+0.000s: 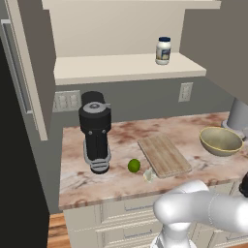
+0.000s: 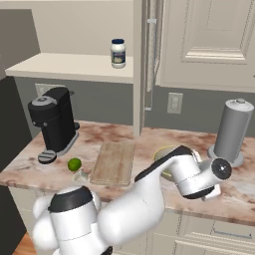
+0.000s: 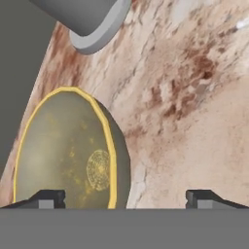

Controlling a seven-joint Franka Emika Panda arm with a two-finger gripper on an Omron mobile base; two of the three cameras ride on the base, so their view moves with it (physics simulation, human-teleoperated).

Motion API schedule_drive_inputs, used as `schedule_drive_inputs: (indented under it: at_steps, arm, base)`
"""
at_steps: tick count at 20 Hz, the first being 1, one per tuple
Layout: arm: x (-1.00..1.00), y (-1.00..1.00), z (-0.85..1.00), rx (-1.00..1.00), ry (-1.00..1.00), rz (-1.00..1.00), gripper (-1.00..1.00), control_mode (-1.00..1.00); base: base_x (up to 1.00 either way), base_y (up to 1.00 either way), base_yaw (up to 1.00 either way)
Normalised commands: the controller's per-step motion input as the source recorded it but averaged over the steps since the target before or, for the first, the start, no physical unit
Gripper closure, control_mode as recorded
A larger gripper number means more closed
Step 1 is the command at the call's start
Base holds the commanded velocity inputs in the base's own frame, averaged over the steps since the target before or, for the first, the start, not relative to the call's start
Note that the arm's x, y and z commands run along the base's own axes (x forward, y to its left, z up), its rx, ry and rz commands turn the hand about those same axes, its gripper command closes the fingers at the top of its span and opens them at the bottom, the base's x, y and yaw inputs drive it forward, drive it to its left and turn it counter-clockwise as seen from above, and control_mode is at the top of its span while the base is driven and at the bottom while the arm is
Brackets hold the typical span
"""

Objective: Open the cabinet. Place the bowl and condiment on the counter. Then place the lime and garlic on the cutting board.

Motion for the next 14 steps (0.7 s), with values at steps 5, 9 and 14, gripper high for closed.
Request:
schedule_drive_inputs:
  at_steps: [5,9,14]
  arm:
    - [-0.46,0.11,0.32,0.0,-0.05,0.03,-1.0,-1.0]
    - [-0.48,0.16,0.26,-0.01,-0.07,0.03,-1.0,-1.0]
    - [-0.48,0.24,0.31,-0.02,-0.07,0.04,-1.0,-1.0]
  base:
    - [0.0,0.0,0.0]
    - [0.0,0.0,0.0]
    - [0.0,0.0,0.0]
